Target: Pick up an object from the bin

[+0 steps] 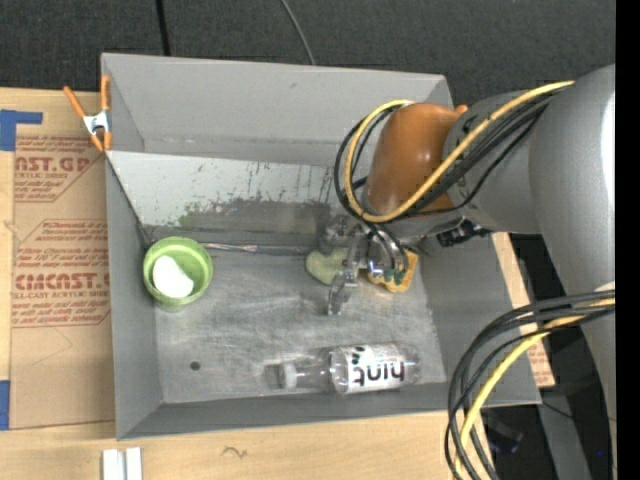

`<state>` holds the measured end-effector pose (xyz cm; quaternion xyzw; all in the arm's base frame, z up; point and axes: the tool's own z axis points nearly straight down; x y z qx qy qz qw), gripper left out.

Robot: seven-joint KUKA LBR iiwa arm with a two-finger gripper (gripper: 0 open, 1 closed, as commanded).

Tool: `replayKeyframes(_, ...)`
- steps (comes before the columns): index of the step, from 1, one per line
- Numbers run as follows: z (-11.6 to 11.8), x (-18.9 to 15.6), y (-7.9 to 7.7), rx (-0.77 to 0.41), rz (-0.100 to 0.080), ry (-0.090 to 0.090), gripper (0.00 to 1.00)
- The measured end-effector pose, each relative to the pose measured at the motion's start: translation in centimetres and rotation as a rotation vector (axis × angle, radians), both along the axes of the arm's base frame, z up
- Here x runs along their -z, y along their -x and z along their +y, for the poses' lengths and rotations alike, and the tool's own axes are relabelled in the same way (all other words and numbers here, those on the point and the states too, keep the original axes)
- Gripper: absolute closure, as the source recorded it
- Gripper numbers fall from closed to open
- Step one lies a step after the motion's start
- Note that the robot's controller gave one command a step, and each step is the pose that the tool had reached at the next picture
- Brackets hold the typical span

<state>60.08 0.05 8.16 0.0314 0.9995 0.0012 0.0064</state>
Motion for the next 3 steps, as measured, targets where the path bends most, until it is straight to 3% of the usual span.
replayKeyframes(1, 0.0, -0.5, -0.4, 0.041, -0.016, -0.002, 1.0)
replayKeyframes(2, 0.1, -0.5, -0.4, 0.063, -0.016, -0.002, 1.0)
replayKeyframes(3, 0.1, -4.1, -0.6, 0.04, 0.007, 0.001, 1.0)
